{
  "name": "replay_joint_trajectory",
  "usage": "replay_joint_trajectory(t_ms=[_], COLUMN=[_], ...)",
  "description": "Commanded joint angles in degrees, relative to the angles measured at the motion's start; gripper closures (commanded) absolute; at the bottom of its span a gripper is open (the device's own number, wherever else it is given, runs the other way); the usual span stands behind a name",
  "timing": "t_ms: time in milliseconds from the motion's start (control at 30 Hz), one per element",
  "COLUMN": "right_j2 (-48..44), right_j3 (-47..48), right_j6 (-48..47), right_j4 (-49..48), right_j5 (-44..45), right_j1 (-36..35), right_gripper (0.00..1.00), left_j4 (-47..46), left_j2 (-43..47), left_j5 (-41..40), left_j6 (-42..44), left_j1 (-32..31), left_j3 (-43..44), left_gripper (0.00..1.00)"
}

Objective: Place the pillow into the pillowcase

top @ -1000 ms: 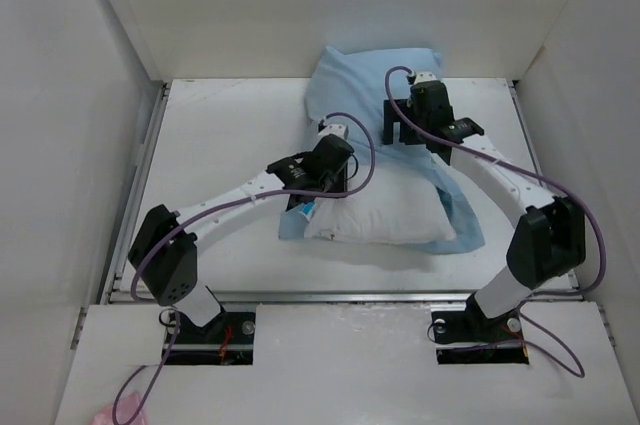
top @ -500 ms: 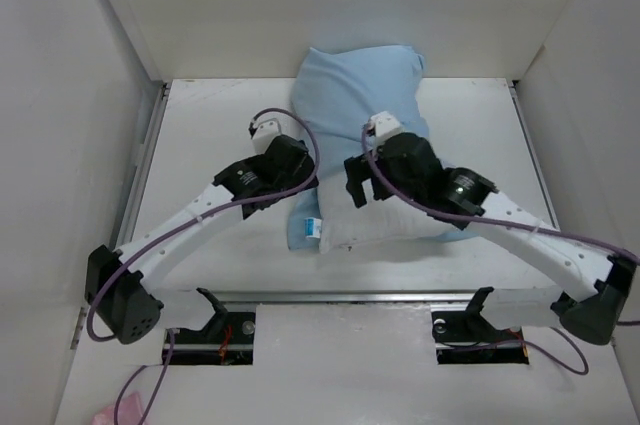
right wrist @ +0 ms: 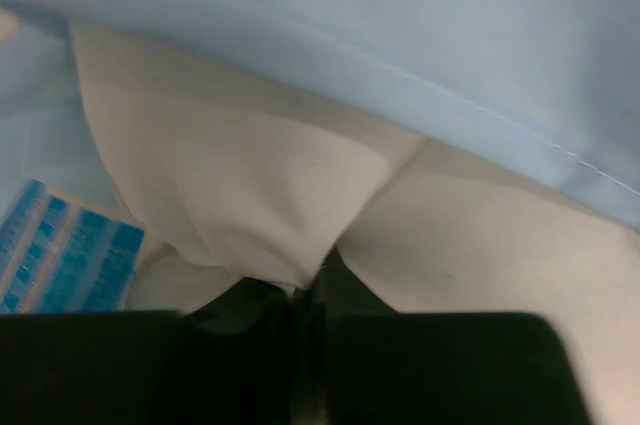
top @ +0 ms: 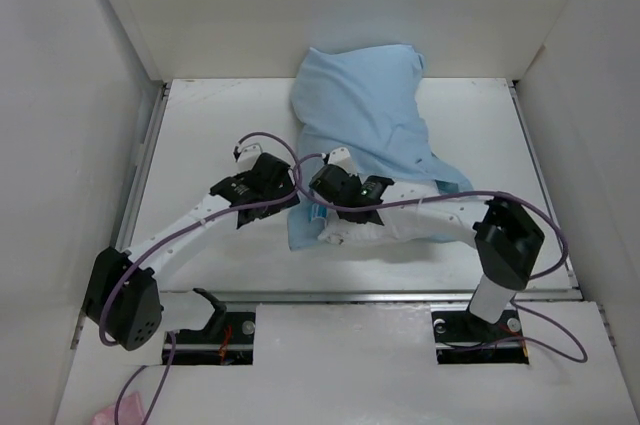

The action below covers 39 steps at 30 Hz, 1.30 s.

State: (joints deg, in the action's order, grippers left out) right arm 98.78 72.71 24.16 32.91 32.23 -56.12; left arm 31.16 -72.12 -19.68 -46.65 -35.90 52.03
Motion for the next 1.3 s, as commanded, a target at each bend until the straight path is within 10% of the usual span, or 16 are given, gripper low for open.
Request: replay_joint_trajectory(t_ms=[0, 567, 633, 700, 1267], right_j2=[0.1, -12.5, -12.5, -12.5, 4.1], right_j3=[0.5, 10.3, 10.3, 10.9, 8.4], right_j6=[7.3, -4.7, -4.7, -4.7, -1.8], right_j4=[0.3, -1.5, -1.5, -3.0, -52.0], right_j5=[4.2, -2.7, -2.7, -2.2, 30.3], right_j1=[0.6, 2.2, 2.2, 2.8, 7.7], right_gripper=[1.00, 1.00, 1.00, 1.00, 1.00], left_j4=[-6.9, -35.0, -36.6, -35.2, 0.7], left_j2=[2.0, -13.1, -14.9, -17.0, 27.2], left_j5=[3.5, 14.7, 17.6, 19.3, 18.9], left_j6=[5.0, 21.4, 22.6, 22.6, 2.5], left_j1=[2.0, 2.5, 2.5, 2.5, 0.5], left_j3=[-4.5, -4.8, -3.8, -0.9, -6.6], left_gripper=[0.00, 0.00, 0.15, 1.00, 1.00])
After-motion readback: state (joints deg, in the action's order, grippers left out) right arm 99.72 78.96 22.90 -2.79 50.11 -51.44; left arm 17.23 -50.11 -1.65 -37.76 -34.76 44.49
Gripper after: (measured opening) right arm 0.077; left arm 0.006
